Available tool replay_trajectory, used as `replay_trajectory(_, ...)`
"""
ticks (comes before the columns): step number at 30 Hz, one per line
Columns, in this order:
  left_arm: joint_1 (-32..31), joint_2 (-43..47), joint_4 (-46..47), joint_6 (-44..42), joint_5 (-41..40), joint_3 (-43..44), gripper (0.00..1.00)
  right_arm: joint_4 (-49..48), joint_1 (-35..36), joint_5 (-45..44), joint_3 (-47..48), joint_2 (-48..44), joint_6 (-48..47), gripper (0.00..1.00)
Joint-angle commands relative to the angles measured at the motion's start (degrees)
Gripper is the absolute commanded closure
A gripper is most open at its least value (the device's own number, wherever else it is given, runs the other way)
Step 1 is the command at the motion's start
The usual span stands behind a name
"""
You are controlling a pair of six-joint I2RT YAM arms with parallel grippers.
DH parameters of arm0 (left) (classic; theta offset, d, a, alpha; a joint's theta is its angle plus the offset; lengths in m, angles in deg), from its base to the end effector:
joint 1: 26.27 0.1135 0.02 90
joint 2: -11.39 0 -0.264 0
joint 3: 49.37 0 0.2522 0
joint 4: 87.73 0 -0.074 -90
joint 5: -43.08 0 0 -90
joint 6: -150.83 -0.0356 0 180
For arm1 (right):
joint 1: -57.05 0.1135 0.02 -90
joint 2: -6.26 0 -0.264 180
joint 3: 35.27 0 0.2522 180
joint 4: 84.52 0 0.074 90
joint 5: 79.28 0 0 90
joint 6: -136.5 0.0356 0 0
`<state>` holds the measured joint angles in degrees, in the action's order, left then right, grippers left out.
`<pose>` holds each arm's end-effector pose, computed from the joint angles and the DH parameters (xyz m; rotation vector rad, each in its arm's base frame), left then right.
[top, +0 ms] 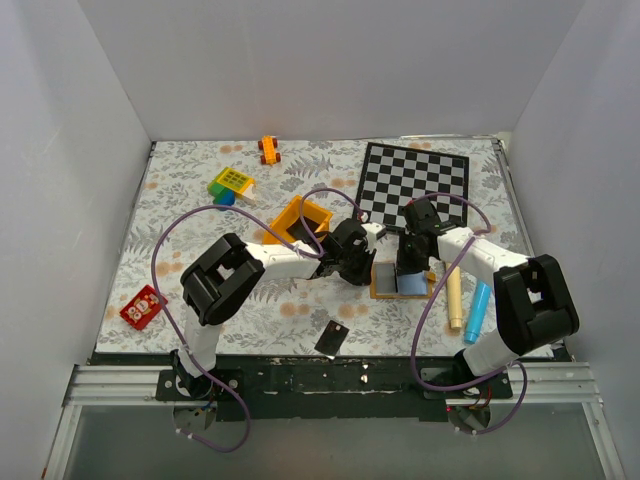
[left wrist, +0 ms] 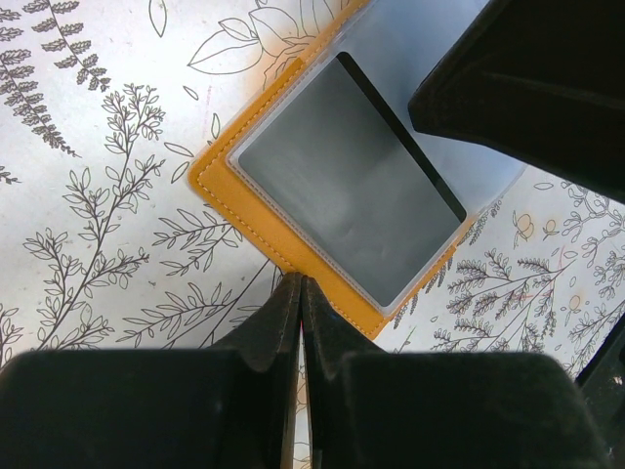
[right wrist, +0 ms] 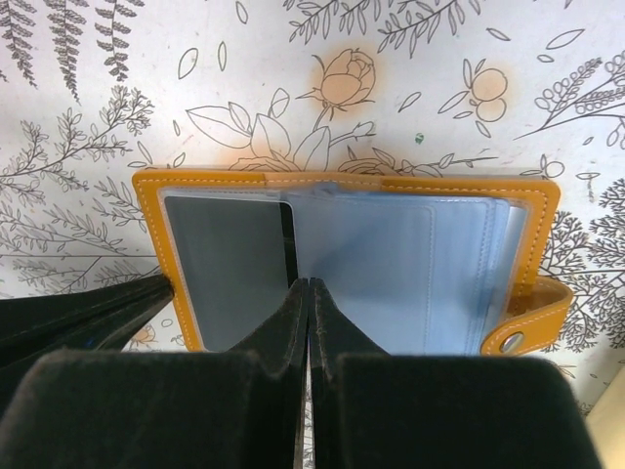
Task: Put the credit cards into the card holder
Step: Insert the credit card into the card slot.
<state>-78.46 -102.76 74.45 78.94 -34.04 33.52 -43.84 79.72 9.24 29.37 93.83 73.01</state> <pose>0.2480 -0.3326 0.1414 0.8566 2.4256 -0.7893 0.2678 0.1108 0.1808 0.0987 2.7010 0.2319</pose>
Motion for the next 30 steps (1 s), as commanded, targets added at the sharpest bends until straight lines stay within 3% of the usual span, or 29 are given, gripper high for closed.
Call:
replay_trajectory(1,-0.5,-1.2,-1.1,-0.7,-0.3,0.0,1.00,0.4,0.3,-3.7,2.0,-0.7,-0.7,0.99)
replay_trajectory(8,-0.4,-1.1,-1.1,-0.7,-0.4,-0.1,1.00,0.2,0.4,-3.1,2.3,0.5,-1.1,0.99)
replay_trajectory(24,-0.4,-1.3,-1.0,-0.8,-0.4,0.1,1.00,-5.4,0.4,10.0,0.6,1.0,-1.1,0.99)
replay_trajectory(30,-0.5,-1.3,-1.1,-0.8,-0.3,0.1,1.00,-2.7,0.4,4.6,1.1,-0.4,-0.4,0.99)
